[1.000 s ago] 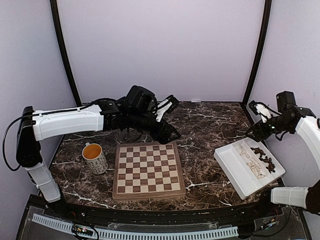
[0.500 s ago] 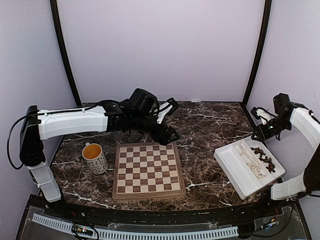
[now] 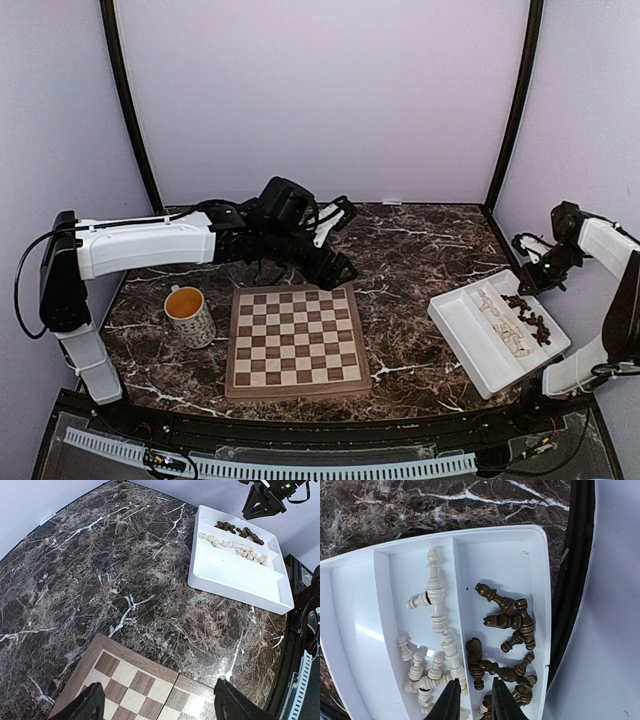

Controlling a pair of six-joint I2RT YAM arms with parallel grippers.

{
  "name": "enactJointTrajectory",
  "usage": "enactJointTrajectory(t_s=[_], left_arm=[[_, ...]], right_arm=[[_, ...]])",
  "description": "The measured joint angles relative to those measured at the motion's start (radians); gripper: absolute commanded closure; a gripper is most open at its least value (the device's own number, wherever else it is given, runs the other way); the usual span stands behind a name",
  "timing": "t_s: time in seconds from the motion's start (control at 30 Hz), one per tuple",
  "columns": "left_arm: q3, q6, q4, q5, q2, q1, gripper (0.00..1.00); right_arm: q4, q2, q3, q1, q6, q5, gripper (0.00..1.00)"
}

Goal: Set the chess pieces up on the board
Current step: Move the storage box to the center of the board.

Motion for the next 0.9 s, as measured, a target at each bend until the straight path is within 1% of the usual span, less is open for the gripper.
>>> enactJointTrajectory(t_s=[0.17, 0.4, 0.67, 0.9], left_arm=[[0.002, -0.001, -0.002, 0.001, 0.006, 0.000, 0.22], [0.004, -0.005, -0.005, 0.007, 0.025, 0.000, 0.22], [0.012, -0.009, -0.014, 0.010, 0.033, 0.000, 0.22], [0.017, -0.010, -0.015, 0.012, 0.033, 0.000, 0.22]], right_arm=[[-0.020, -0.002, -0.037, 0.008, -0.061, -0.033, 0.74], [-0.028, -0.022, -0.109, 0.068, -0.124, -0.032, 0.74], [0.029, 0.042, -0.125, 0.182, -0.097, -0.013, 0.74], [0.113, 0.136, -0.078, 0.240, -0.027, 0.041, 0.75]])
